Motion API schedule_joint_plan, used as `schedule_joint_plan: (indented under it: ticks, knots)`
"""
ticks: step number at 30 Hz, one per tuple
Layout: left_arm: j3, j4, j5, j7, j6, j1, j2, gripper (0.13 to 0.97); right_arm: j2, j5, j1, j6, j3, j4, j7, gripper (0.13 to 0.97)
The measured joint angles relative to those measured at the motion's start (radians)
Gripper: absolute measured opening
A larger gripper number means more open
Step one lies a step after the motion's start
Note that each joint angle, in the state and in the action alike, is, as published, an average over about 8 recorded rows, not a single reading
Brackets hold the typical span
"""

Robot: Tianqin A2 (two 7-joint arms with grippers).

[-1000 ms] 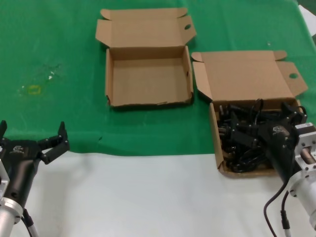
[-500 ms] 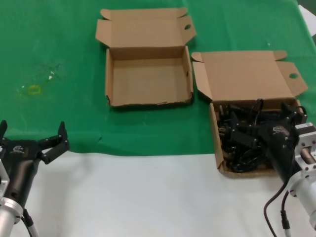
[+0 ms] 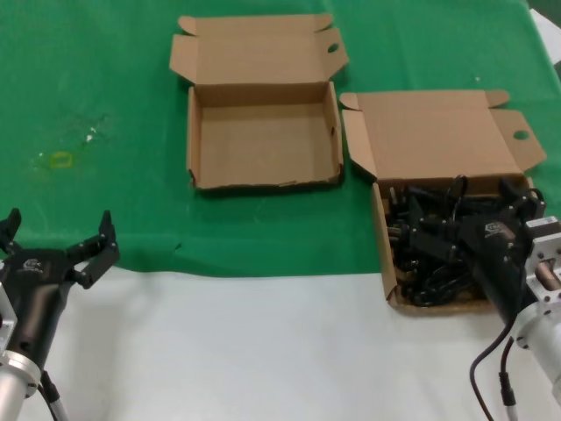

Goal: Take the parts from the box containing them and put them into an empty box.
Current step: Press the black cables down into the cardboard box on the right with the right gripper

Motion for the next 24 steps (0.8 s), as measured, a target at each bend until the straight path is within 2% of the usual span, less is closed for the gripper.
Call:
schedule_joint_plan:
  ticks: [7, 10, 18, 24]
  knots:
    - [0.0, 0.0, 0.0, 0.0, 0.0, 0.0, 0.0, 0.792, 0.046, 0.006, 0.001, -0.003, -0.017, 0.015, 0.01, 0.966]
    - [0.0, 0.0, 0.0, 0.0, 0.0, 0.0, 0.0, 0.72, 0.098, 0.019, 0.008, 0.007, -0.051, 0.023, 0.024, 0.966]
    - [0.0, 0.0, 0.0, 0.0, 0.0, 0.0, 0.0, 0.544, 0.327, 0.094, 0.062, 0.032, -0.218, 0.055, 0.084, 0.966]
    - [0.0, 0.0, 0.0, 0.0, 0.0, 0.0, 0.0, 0.38, 0.521, 0.095, 0.15, -0.051, -0.328, 0.08, 0.17, 0.966]
